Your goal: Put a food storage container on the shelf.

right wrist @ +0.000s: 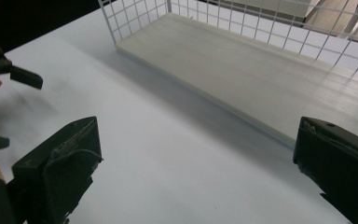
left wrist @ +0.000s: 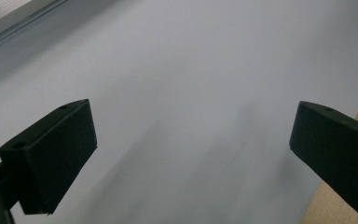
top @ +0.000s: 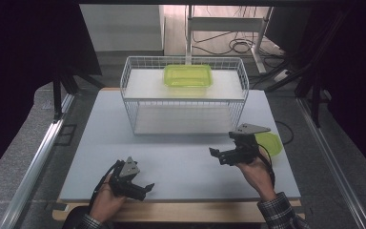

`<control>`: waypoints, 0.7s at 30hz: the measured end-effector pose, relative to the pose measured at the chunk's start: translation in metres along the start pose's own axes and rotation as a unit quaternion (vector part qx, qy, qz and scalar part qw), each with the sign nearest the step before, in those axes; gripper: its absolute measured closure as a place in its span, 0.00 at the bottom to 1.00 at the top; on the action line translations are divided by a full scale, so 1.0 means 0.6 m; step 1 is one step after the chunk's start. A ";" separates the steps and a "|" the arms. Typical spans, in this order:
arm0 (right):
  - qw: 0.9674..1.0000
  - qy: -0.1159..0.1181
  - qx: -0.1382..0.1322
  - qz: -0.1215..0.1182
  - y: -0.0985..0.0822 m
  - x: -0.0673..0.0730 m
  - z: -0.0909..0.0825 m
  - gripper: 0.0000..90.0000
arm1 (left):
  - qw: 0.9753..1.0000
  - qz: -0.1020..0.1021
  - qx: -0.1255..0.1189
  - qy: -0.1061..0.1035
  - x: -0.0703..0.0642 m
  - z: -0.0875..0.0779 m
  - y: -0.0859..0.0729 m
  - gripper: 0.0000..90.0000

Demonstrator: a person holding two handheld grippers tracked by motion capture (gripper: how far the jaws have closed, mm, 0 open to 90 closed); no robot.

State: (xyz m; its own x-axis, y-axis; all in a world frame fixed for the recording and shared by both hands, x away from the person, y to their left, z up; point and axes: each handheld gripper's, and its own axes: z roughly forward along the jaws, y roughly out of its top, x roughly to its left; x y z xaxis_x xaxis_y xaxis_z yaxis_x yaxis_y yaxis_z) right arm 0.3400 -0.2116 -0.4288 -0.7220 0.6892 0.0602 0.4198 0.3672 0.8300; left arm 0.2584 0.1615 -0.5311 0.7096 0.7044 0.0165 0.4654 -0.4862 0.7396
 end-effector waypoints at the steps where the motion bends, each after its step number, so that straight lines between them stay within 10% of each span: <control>1: 1.000 -0.001 0.001 -0.003 -0.004 0.002 0.000 0.01 | 1.000 0.000 0.001 0.000 0.000 0.000 0.000 0.00; 21: 0.999 -0.015 0.026 -0.013 -0.078 0.016 0.015 0.03 | 1.000 0.005 0.012 0.009 -0.003 0.003 0.000 0.01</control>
State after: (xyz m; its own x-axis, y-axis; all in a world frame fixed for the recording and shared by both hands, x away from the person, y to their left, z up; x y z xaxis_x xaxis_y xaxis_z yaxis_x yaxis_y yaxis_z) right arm 0.3184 -0.2162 -0.4720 -0.7171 0.6967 0.0213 0.4292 0.4173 0.8010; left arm 0.2586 0.1592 -0.5323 0.7046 0.7086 0.0374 0.4705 -0.5060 0.7229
